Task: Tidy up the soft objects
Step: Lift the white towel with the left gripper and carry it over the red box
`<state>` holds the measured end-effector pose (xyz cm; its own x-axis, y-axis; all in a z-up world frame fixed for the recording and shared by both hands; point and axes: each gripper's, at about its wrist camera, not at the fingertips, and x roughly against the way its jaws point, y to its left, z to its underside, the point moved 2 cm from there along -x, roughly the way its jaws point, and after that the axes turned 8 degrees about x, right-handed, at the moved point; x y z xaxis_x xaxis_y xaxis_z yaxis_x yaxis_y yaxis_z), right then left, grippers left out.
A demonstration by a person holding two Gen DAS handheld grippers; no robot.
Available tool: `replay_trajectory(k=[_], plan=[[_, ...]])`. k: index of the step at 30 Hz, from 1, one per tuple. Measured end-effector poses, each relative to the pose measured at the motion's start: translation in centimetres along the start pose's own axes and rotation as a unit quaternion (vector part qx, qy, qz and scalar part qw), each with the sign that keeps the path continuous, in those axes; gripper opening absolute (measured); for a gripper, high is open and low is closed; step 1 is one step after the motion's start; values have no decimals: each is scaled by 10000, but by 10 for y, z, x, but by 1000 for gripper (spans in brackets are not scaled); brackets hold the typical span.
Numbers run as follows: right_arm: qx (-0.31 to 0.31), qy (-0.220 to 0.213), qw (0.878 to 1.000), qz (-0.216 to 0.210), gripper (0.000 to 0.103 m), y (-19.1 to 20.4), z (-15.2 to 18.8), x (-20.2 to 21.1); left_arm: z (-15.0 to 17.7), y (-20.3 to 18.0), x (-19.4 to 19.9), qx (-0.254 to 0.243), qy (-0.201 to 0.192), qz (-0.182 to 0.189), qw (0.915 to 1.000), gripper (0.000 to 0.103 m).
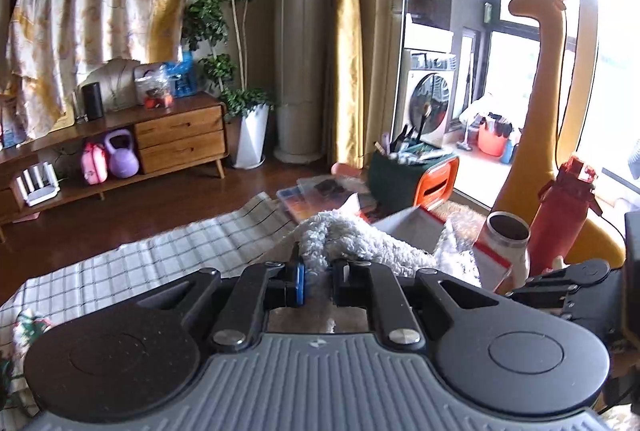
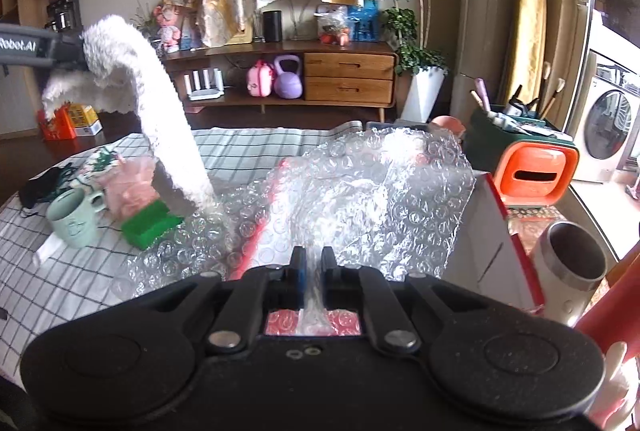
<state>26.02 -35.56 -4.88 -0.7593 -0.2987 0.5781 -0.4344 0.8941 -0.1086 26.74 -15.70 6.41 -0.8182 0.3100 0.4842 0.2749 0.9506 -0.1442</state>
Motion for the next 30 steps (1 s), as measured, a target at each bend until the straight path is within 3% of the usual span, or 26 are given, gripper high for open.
replay_trajectory(k=[6, 12, 16, 23, 30], plan=[[-6, 14, 9997, 233, 7, -25, -9, -16, -24, -32, -31, -69, -186, 278, 9994, 12], [1, 113, 9989, 462, 7, -48, -14, -38, -25, -56, -72, -49, -125, 506, 9986, 12], [-44, 227, 9984, 518, 8, -56, -10, -56, -16, -54, -110, 213, 213, 641, 9975, 12], [-2, 480, 9975, 514, 9, -59, 4, -92, 10, -43, -167, 365, 822, 512, 9946, 12], [-32, 762, 9966, 319, 9, -55, 16, -121, 40, -51, -205, 132, 1363, 434, 9896, 12]])
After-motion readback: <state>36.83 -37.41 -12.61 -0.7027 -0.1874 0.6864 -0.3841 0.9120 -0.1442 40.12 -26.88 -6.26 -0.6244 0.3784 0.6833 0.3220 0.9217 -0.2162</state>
